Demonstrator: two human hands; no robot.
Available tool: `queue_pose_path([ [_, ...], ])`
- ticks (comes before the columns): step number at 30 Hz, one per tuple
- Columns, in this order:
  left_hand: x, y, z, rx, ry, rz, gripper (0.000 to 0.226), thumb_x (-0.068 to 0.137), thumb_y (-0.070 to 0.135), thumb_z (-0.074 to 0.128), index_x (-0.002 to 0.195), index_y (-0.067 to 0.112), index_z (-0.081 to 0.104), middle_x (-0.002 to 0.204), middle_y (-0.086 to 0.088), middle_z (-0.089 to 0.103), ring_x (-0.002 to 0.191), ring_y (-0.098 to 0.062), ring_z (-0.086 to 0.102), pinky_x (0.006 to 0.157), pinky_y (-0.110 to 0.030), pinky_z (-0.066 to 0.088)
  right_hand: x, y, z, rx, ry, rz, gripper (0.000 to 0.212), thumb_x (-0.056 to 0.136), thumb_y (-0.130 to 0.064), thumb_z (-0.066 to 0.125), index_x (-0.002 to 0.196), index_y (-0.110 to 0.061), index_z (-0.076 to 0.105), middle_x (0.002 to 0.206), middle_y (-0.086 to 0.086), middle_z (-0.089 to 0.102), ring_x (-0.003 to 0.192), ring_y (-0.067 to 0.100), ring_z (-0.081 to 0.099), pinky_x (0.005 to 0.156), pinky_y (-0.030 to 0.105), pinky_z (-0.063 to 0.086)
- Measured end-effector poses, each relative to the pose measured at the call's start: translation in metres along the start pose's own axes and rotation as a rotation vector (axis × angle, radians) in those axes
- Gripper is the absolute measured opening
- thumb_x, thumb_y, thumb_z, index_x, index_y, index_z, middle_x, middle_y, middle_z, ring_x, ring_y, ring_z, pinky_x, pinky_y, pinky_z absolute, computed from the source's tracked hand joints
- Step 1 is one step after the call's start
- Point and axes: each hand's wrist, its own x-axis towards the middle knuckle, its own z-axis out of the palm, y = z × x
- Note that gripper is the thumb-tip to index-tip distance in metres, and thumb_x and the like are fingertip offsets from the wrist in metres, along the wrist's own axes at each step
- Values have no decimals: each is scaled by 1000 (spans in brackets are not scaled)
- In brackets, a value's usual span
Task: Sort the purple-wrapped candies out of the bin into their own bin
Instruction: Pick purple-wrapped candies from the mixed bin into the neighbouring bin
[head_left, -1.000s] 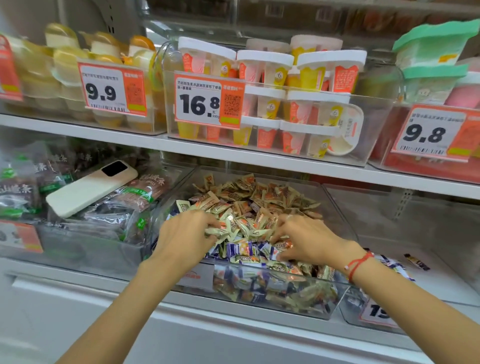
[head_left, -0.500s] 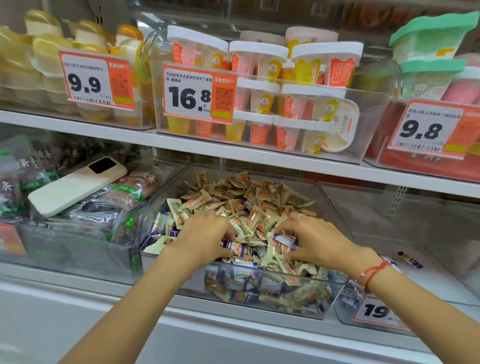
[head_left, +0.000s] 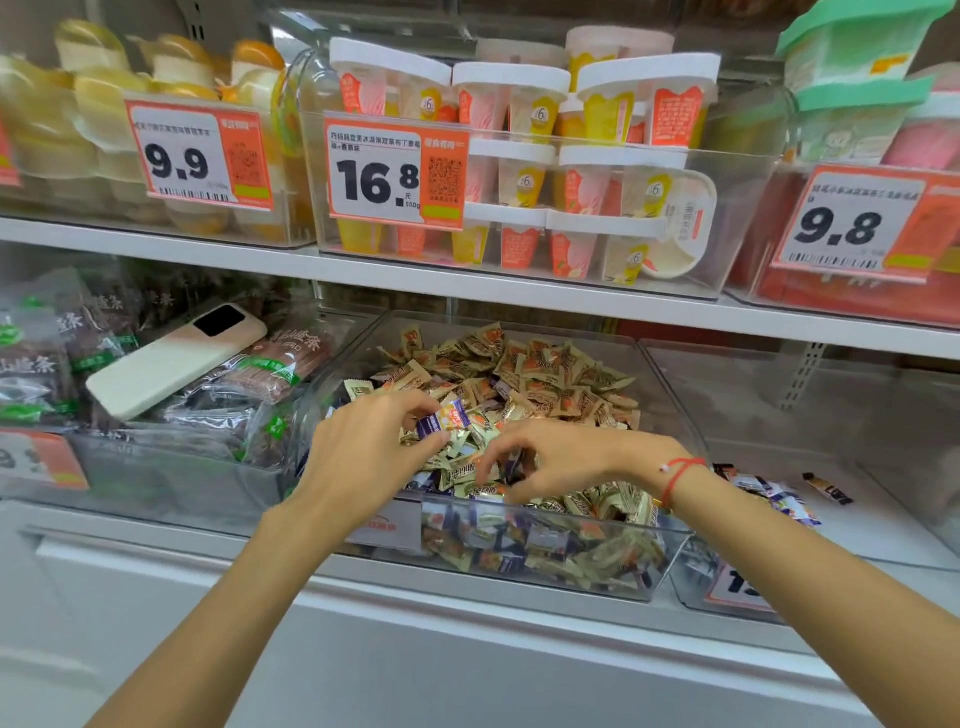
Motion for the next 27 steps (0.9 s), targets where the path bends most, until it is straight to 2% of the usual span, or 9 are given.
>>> queue_pose_path([
  [1, -1, -3, 1, 3, -13, -5, 33, 85, 51, 62, 115, 35, 63, 103, 16, 67, 92, -3, 59, 63, -22, 41, 4, 0, 0, -54, -34, -5, 26, 88, -26, 66, 114, -31, 65, 133, -7, 51, 119, 4, 43, 105, 30, 32],
  [3, -1, -7, 2, 13, -29, -16, 33, 85, 51, 63, 114, 35, 63, 104, 16, 67, 94, -4, 61, 62, -21, 40, 13, -1, 3, -127, -28, -22, 36, 83, -33, 73, 117, -28, 66, 131, -6, 54, 112, 4, 40, 101, 30, 31],
  [7, 1, -7, 2, 29, -55, -32, 31, 86, 48, 63, 115, 35, 63, 101, 16, 65, 81, -4, 54, 56, -20, 36, 24, -1, 10, -267, 199, -61, 29, 83, -30, 73, 106, -15, 67, 102, -2, 64, 93, 13, 56, 84, 28, 41],
  [10, 3, -1, 7, 25, -58, -25, 32, 87, 45, 63, 117, 32, 63, 102, 13, 67, 92, -9, 61, 64, -25, 45, 15, 5, 8, -250, 376, -15, 19, 85, -23, 70, 98, -15, 58, 98, -1, 59, 90, 17, 54, 72, 30, 42],
  [12, 4, 4, 12, 6, -34, -4, 33, 87, 44, 63, 117, 30, 64, 103, 10, 68, 99, -12, 61, 70, -29, 50, 2, 10, 9, -147, 473, -16, 17, 87, -20, 68, 102, -17, 61, 102, -1, 62, 91, 15, 54, 75, 31, 45],
  [17, 7, 29, 24, -17, 58, 64, 36, 91, 51, 53, 117, 28, 62, 106, 9, 63, 96, -12, 55, 71, -32, 49, -53, 19, 13, -34, 773, 7, 20, 89, -28, 66, 109, -27, 66, 101, -18, 63, 88, 0, 53, 71, 15, 39],
  [21, 3, 63, 32, -114, 17, 127, 38, 92, 51, 49, 122, 29, 58, 107, 13, 60, 97, -6, 51, 70, -25, 41, -107, 46, 12, 15, 979, 108, 19, 86, -28, 69, 105, -29, 68, 101, -17, 65, 90, 5, 58, 76, 26, 46],
  [24, 3, 96, 40, -231, -14, 230, 34, 92, 46, 52, 122, 31, 57, 108, 17, 56, 99, -3, 50, 78, -24, 44, -139, 79, 12, -18, 1011, 243, 15, 88, -25, 66, 102, -30, 65, 98, -15, 62, 87, 10, 57, 72, 31, 44],
  [27, 11, 139, 51, -295, -17, 323, 30, 93, 42, 54, 122, 32, 57, 109, 17, 55, 100, -3, 48, 78, -24, 43, -159, 109, 15, -4, 1004, 341, 17, 88, -14, 65, 100, -26, 64, 100, -10, 61, 97, 15, 57, 79, 32, 42],
])
